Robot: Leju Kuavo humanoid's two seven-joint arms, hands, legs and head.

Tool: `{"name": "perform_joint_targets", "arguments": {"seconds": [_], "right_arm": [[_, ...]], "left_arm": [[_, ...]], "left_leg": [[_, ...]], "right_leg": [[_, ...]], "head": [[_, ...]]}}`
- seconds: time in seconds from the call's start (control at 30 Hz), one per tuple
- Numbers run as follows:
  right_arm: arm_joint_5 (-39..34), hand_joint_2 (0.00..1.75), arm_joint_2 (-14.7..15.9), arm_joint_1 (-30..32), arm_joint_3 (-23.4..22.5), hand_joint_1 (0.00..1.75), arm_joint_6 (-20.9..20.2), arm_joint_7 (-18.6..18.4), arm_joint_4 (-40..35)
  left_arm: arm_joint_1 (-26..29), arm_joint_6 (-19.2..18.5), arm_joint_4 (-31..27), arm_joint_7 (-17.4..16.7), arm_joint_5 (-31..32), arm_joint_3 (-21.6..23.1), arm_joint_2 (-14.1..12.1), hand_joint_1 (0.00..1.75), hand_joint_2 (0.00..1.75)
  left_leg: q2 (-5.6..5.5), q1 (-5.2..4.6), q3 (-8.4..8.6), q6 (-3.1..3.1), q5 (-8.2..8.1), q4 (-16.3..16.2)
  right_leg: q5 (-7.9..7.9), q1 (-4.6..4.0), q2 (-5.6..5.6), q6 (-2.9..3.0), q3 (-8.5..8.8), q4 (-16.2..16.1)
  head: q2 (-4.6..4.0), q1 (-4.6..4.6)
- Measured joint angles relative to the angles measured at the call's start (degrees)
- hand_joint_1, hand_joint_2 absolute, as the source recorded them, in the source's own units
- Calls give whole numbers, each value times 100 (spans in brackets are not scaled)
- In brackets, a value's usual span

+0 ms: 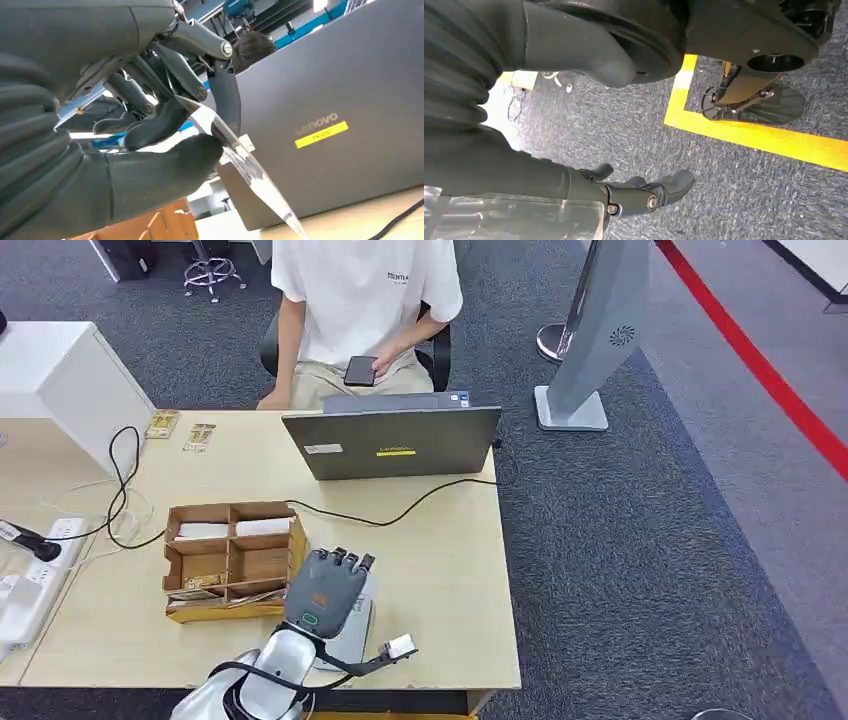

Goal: Pass the card to the sensor for recognition and then transmit it.

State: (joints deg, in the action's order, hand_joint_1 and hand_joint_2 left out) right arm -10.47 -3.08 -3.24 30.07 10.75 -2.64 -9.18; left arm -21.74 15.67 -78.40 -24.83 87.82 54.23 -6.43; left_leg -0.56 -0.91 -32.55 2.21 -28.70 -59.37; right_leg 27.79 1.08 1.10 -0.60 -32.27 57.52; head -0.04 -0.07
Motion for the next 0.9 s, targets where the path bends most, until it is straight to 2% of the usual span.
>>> {"name": "perform_joint_targets", "arguments": {"seconds": [0.1,0.3,0.6,0.8,0.9], "right_arm": [[-115,175,0,22,-41,0,65,9,2],[-221,175,-2,45,-177,0,125,9,17],[-256,175,-13,64,-258,0,144,33,22],[-273,175,-13,68,-282,0,164,35,22],[-293,175,-15,68,-288,0,184,35,22]], "left_arm": [[59,-44,-174,-7,0,4,-7,175,175],[155,-271,-417,333,0,11,37,175,175],[343,-426,-518,551,0,11,101,175,175],[363,-598,-518,498,0,11,116,175,175],[357,-713,-522,321,0,11,109,175,175]], "left_leg": [[-1,0,0,0,0,0],[-3,-1,-1,0,0,0],[-3,0,-1,0,0,0],[-4,0,-1,0,0,0],[-4,0,-1,0,0,0]], "right_leg": [[0,0,0,0,0,0],[0,0,-2,0,0,0],[0,0,-3,0,0,0],[0,0,-3,0,0,0],[0,0,-3,0,0,0]], "head": [[0,0],[0,0],[0,0],[0,0],[0,0]]}}
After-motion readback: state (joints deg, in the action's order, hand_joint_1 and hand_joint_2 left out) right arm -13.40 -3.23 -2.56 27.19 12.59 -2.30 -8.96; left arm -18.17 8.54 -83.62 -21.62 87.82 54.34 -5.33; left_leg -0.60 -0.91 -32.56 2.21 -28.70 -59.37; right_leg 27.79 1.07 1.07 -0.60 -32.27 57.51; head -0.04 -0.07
